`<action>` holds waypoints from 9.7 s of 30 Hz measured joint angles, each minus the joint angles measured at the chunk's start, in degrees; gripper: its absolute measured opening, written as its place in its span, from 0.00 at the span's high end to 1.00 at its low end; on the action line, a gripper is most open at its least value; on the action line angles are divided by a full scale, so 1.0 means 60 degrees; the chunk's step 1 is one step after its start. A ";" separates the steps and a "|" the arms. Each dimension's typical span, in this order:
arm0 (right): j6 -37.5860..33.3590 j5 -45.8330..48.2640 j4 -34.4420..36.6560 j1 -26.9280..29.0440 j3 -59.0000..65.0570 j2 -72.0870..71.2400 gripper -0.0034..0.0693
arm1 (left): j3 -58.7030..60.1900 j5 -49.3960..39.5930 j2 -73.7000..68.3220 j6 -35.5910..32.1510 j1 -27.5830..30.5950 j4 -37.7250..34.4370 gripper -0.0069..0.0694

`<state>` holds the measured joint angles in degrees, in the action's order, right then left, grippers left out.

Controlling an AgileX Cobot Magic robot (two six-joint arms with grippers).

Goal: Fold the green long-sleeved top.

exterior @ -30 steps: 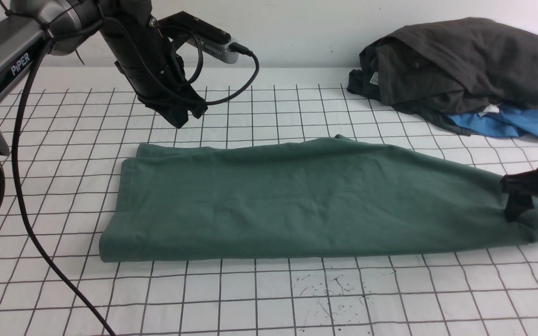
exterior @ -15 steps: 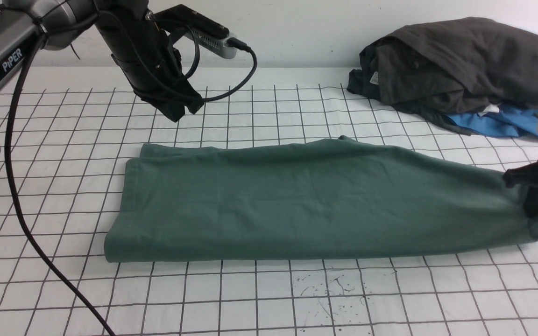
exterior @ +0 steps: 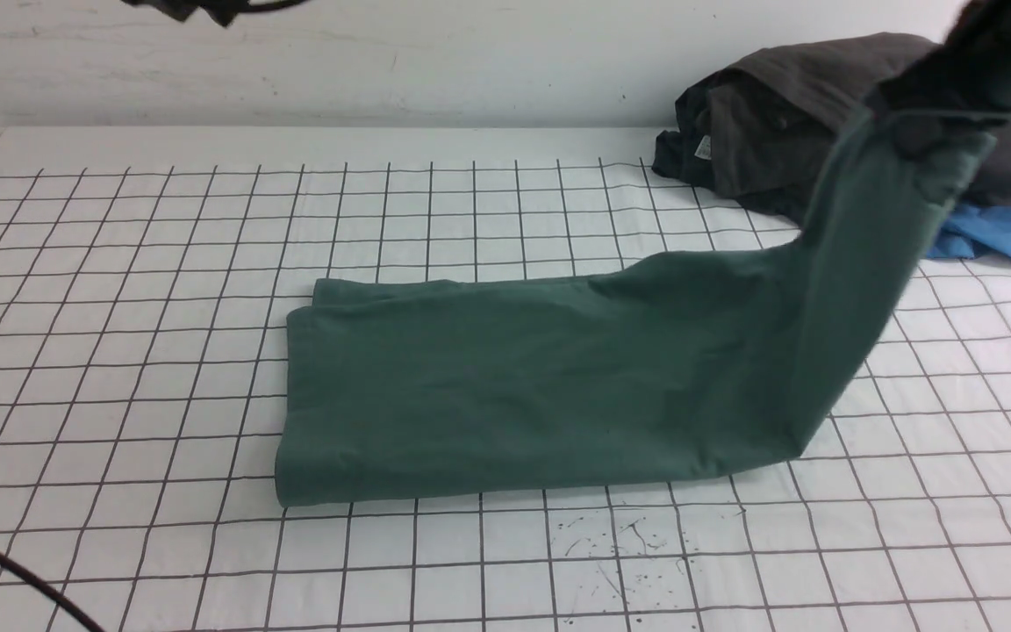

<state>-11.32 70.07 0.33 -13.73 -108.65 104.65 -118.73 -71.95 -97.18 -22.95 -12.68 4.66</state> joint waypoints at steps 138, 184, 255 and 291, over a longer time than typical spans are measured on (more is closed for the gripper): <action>0.0729 -0.0798 -0.0056 -0.3763 -0.0981 0.4703 0.97 | 1.3726 0.0793 1.5809 0.4243 0.0000 0.0473 0.92; 0.0373 -0.5844 0.1294 -0.3267 1.1244 -1.3247 0.97 | 1.3726 0.0779 1.5809 0.4251 0.0000 0.0473 0.92; 0.2939 -0.8338 -0.0472 0.2867 1.8356 -1.7533 0.97 | 1.4120 0.1373 1.5809 0.4277 0.0027 0.0293 0.92; 0.2939 -0.8332 -0.0472 0.2875 1.8356 -1.7533 0.97 | 2.0032 0.8659 1.6302 0.4281 0.2352 -0.0859 0.92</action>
<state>6.31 20.08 -2.50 3.52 1.49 -0.55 1.46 -20.00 0.63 2.74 1.43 -0.49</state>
